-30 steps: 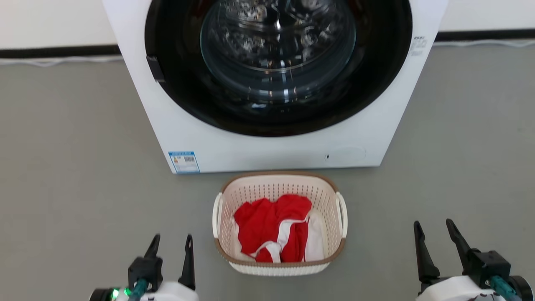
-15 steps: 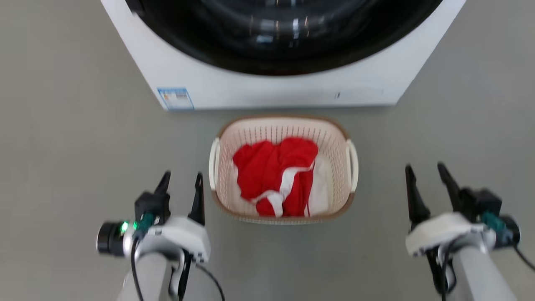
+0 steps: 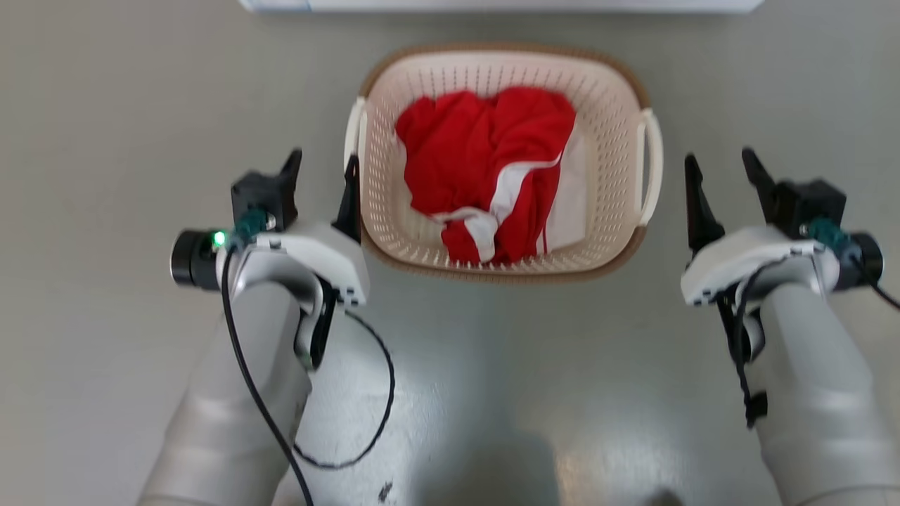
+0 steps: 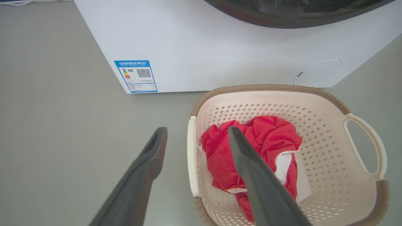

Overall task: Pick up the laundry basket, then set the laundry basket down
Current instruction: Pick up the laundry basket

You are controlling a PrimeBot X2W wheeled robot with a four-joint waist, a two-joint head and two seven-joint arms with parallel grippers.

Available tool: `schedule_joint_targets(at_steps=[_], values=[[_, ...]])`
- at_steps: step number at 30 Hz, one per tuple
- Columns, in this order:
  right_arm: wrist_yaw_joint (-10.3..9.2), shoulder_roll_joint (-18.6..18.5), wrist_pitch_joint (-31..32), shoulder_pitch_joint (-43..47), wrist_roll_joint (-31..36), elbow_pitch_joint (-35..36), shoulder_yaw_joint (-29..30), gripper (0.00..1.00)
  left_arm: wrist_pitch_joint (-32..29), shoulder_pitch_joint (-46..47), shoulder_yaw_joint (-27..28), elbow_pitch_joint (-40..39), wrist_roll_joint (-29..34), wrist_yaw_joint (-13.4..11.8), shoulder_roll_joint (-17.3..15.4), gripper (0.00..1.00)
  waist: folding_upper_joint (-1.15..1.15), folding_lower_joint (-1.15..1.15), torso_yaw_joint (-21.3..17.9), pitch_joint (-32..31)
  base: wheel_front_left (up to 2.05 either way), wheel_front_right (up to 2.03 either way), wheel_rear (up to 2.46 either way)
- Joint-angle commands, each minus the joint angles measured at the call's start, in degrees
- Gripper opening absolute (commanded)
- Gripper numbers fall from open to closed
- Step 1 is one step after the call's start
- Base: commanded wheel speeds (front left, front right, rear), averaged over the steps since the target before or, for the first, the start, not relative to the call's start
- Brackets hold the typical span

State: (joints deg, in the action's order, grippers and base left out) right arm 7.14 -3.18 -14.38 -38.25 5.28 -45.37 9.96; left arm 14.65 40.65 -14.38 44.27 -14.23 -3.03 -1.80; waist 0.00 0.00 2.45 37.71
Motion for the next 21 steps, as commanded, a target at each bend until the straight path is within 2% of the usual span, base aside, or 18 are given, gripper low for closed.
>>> schedule_joint_targets(at_steps=[1,12,21], values=[[0.35,0.3,-0.4,-1.6,0.8,-0.3,-1.2,1.00,0.3,2.1,1.2,0.0,-1.2,-0.6,-1.1,1.00,0.00,0.00,0.3,4.4,0.00,0.00,0.00],[0.35,0.0,-0.6,-8.3,4.6,-3.3,-0.4,1.00,0.3,9.9,-0.8,3.1,-3.8,-1.6,-1.1,1.00,0.00,0.00,0.5,11.0,0.00,0.00,0.00],[0.35,0.0,-0.6,-10.7,6.2,-4.0,0.2,1.00,0.3,12.7,-2.1,4.7,-5.1,-1.8,-1.1,1.00,0.00,0.00,0.8,13.6,0.00,0.00,0.00]])
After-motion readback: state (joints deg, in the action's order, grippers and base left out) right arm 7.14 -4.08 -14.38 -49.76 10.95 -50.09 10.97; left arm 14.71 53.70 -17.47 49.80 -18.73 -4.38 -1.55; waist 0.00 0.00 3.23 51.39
